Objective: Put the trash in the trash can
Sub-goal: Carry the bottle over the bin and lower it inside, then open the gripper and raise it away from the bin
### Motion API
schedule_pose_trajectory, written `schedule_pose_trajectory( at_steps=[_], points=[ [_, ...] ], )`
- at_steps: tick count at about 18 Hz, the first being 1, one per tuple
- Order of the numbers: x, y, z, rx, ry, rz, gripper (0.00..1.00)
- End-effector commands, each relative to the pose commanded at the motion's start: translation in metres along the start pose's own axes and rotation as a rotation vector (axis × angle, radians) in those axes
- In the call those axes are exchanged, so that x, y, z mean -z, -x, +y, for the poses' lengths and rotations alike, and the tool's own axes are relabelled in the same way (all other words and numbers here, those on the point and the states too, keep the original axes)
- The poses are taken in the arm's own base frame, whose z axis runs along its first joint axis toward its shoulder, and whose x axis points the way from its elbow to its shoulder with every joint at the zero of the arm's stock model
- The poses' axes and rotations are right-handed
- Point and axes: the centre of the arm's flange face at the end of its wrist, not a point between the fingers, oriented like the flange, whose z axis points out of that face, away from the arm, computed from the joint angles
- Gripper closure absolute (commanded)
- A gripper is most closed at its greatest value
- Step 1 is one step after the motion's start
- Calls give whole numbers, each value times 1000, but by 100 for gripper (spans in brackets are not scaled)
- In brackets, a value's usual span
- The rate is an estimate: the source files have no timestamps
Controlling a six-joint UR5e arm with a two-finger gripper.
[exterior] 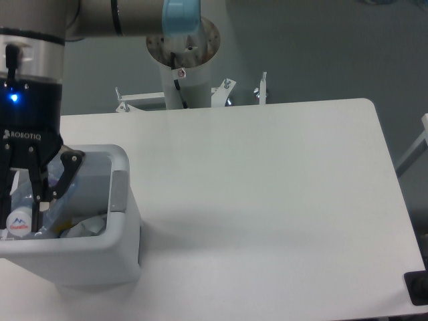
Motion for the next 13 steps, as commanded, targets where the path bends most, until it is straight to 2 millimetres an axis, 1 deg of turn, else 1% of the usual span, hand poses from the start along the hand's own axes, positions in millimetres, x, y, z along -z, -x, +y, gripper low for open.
schedule_pose_trajectory(
  at_steps=[2, 3, 4, 6, 7, 8, 10, 11, 13],
  points=[
    [-4, 0, 5, 1, 11, 0, 58],
    [-6, -1, 7, 1, 17, 1, 55],
    [-8, -1, 11, 0, 26, 2, 43],
    [-10, -4, 17, -1, 38, 4, 37],
    [-11, -5, 20, -3, 43, 5, 18],
    [-8, -5, 19, -8, 40, 5, 0],
    [-7, -3, 21, -3, 44, 13, 0],
    [-6, 1, 19, 0, 40, 13, 0],
    [-6, 16, 16, 14, 37, -4, 0]
  ],
)
